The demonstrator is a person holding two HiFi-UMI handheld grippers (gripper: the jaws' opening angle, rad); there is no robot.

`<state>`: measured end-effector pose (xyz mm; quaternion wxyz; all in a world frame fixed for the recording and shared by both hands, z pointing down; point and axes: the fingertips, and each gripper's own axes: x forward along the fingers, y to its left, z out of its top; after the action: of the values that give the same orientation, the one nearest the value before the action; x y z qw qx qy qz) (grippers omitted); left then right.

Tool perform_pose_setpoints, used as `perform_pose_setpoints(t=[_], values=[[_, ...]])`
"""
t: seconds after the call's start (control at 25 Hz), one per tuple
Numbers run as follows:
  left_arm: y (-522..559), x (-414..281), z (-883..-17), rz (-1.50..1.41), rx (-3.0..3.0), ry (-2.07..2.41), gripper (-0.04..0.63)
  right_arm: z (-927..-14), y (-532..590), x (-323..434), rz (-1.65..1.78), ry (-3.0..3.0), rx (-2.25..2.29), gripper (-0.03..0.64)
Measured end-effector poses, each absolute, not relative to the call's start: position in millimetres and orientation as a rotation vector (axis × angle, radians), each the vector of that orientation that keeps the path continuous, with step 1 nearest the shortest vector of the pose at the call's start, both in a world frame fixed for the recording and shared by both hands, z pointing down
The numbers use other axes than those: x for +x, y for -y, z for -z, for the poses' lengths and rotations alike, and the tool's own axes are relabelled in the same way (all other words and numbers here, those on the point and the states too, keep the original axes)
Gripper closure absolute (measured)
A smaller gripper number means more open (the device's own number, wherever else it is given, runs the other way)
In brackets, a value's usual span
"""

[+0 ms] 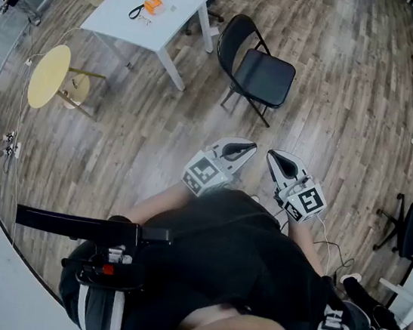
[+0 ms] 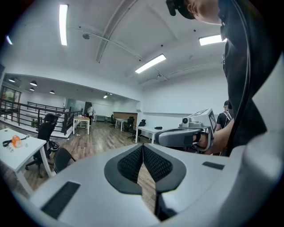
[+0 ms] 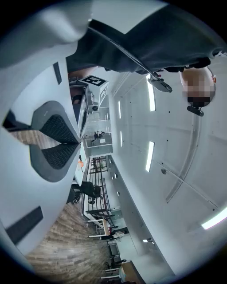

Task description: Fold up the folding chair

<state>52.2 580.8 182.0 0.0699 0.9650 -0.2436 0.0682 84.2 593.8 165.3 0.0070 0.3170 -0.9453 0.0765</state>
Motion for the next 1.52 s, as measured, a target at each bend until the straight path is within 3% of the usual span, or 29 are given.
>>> perform_pose_setpoints(t=[1.08, 1.52], values=[[-602, 109, -192, -0.199, 2.824, 0.836, 0.591, -181, -615, 149, -0.289, 3.049, 0.845, 0.607], [-584, 95, -202, -0.234, 2.811, 0.848, 0.591, -194, -590, 133, -0.337, 3.029, 0.864, 0.607]])
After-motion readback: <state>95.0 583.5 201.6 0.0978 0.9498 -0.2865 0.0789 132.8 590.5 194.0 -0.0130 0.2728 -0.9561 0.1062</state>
